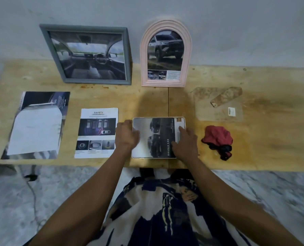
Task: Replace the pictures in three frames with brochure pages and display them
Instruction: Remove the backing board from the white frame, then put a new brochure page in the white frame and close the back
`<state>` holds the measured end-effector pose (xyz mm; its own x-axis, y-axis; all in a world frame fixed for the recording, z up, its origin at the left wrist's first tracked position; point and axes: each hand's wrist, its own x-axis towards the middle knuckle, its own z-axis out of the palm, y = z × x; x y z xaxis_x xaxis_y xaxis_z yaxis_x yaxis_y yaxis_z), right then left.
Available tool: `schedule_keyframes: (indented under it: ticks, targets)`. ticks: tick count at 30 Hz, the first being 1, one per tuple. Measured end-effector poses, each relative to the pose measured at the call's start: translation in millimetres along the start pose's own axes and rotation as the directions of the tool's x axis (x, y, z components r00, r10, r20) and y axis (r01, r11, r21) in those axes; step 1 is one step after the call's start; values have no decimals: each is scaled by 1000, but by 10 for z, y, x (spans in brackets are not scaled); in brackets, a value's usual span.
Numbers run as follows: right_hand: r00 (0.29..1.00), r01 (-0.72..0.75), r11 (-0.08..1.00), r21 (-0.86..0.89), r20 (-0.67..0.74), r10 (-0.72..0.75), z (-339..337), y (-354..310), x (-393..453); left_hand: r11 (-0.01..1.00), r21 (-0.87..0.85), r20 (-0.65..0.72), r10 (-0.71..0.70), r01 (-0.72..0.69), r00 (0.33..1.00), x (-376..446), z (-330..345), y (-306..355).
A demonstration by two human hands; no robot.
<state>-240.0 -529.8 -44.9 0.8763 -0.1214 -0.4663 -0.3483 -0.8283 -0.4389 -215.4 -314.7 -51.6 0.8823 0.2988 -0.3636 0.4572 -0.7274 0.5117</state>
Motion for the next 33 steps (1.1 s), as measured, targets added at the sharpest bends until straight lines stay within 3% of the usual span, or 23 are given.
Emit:
schedule_keyframes:
  ticks: [15,33]
  targets:
    - [996,-77,997,4,-39,77,117,-49,41,993,118,134,-14,-2,991,83,112,144]
    - [997,-26,996,-84,-70,21,213,-23,83,999,-36,-14,-30,30,999,-16,73,214]
